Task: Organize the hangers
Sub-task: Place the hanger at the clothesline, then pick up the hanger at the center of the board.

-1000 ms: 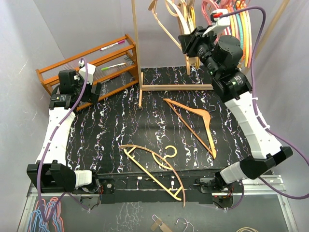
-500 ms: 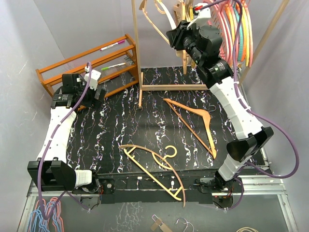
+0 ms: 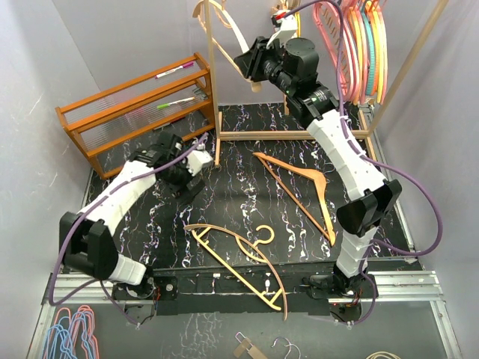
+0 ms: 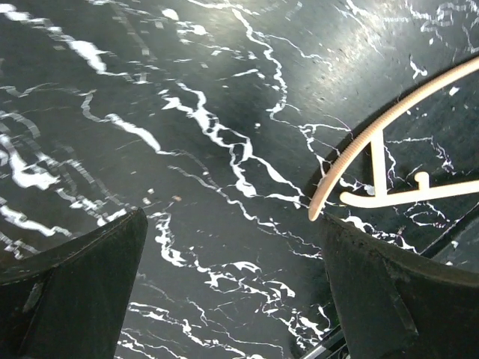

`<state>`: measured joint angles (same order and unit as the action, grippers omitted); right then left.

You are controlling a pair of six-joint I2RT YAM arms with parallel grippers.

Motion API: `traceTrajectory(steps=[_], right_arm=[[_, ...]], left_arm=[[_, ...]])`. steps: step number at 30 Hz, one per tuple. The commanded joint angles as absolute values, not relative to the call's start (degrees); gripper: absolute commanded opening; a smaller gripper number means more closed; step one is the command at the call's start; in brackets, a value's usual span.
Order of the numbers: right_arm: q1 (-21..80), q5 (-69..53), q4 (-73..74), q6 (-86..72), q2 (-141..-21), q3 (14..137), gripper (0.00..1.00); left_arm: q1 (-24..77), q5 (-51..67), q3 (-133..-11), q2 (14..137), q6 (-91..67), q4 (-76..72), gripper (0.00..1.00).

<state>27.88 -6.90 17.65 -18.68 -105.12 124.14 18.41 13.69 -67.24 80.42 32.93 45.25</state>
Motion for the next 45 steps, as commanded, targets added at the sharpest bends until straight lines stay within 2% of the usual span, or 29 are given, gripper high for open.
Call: traceTrajectory(steps=[1,2,3,7,8,9,14,17,21,27,33,35,38,40,41,42,45], right_arm=[[28.7,-8.7,17.1,-19.9,-106.2,127.3,0.08],[28.9,-8.9,17.1,-19.9,-106.2,127.3,0.10],[28.9,-9.1,17.1,-19.8,-106.1,127.1,0.17],[28.9,-8.3,15.3,-18.8,-102.7,123.4,0.72],[28.9,-7.7,14.7,-18.3,-100.9,121.6,0.81],[28.9,-6.5,14.0,-17.9,-98.0,119.1,0.83],[28.9,-1.0,-0.5,-17.5,-76.4,92.9,0.88],[28.9,2.3,2.4,-17.1,-67.7,84.2,0.88],[28.9,4.0,6.7,-18.2,-58.1,73.5,0.88],[28.9,6.5,11.7,-20.7,-51.2,65.4,0.89],[28.9,7.9,12.9,-21.4,-50.0,63.8,0.89],[28.9,7.9,13.1,-21.7,-50.1,63.7,0.89],[28.9,8.4,13.6,-21.9,-49.9,63.1,0.89],[28.9,9.4,14.1,-22.1,-49.6,62.4,0.89],[28.9,9.8,14.4,-22.2,-49.3,61.7,0.89],[28.9,9.9,14.6,-22.4,-49.0,60.5,0.89],[28.9,7.9,15.4,-23.4,-47.8,56.0,0.90]], left_arm=[[23.9,9.9,-66.0,85.9,35.0,48.2,0.97],[24.6,9.7,-65.8,86.6,34.8,47.6,0.97],[25.0,9.9,-65.6,87.1,34.7,46.7,0.97],[26.3,11.2,-66.1,88.6,35.3,43.6,0.97],[26.5,11.6,-66.3,89.1,35.7,43.1,0.98],[26.7,12.2,-66.4,89.6,36.0,42.4,0.97],[30.0,18.6,-67.6,92.3,39.5,44.0,0.92],[33.9,19.4,-67.0,93.3,41.2,45.8,0.86],[37.9,15.8,-62.3,93.5,40.8,42.7,0.86],[40.1,16.4,-58.4,94.5,39.1,37.9,0.83],[41.1,13.2,-54.6,96.6,38.8,30.3,0.76],[41.8,12.6,-53.4,97.1,38.8,28.4,0.69],[43.7,12.5,-51.8,97.9,39.2,27.7,0.47],[45.4,12.0,-50.5,98.0,39.6,27.7,0.23],[46.0,11.6,-49.8,97.9,39.9,27.8,0.03],[46.6,11.3,-49.0,97.6,40.2,28.2,0.00],[46.8,11.0,-47.7,93.7,42.1,30.1,0.00]])
